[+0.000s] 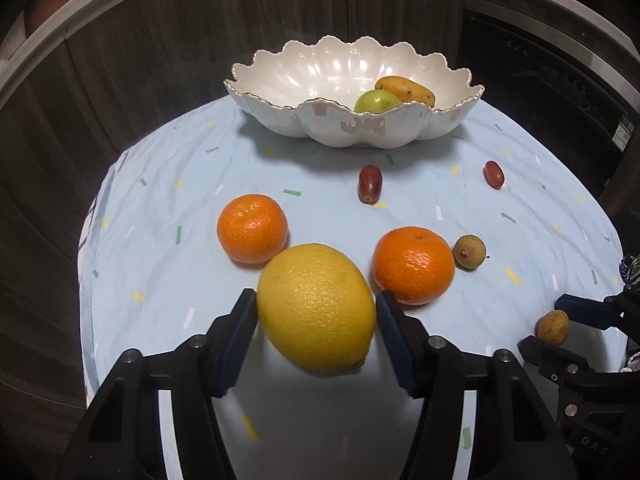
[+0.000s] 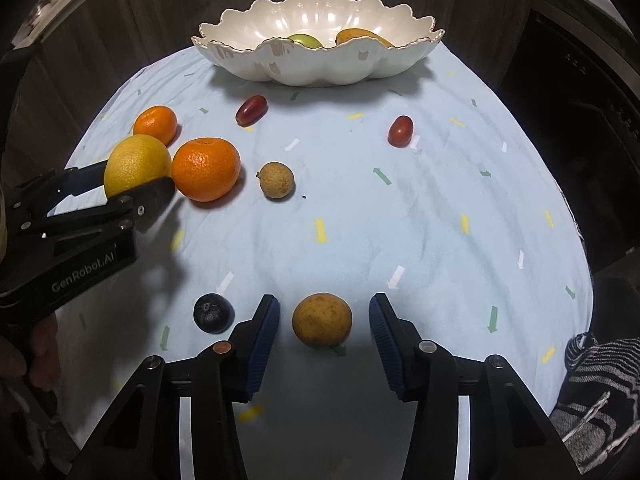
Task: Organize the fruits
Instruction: 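Grasp the lemon with left tool while right tool grasps the small brown fruit, then lift the lemon in left tool while right tool lifts the brown fruit toward bowl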
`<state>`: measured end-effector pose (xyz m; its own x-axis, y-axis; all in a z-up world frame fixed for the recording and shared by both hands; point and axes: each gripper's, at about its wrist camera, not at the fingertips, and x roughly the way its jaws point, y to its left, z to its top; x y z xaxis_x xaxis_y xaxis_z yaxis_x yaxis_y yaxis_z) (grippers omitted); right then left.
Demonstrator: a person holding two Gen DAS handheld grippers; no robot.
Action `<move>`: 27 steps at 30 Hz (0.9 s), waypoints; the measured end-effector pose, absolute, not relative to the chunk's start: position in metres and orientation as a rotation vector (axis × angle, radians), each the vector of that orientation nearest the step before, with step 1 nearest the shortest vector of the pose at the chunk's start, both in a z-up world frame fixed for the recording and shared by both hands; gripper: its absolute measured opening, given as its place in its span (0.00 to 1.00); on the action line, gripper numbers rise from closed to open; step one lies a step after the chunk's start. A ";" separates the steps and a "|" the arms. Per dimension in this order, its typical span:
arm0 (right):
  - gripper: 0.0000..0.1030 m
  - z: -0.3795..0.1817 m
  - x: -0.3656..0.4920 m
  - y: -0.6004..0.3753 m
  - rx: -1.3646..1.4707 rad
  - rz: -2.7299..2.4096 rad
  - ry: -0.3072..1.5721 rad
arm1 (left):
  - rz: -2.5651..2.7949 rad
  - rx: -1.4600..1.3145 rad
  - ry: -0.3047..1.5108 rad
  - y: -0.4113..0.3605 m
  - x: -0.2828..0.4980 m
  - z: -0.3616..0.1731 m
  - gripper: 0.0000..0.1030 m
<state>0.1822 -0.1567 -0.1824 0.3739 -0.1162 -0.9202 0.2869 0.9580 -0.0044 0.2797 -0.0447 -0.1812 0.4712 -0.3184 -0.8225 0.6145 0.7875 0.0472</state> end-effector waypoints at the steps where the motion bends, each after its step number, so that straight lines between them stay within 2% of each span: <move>1: 0.41 -0.182 0.182 -0.156 0.164 -0.257 1.158 | -0.585 0.360 0.913 -0.045 0.280 -0.181 0.55; 6: 0.29 -0.182 0.182 -0.154 0.160 -0.250 1.148 | -0.582 0.365 0.905 -0.045 0.278 -0.181 0.55; 27: 0.28 -0.169 0.174 -0.160 0.179 -0.224 1.098 | -0.536 0.305 0.946 -0.041 0.261 -0.171 0.53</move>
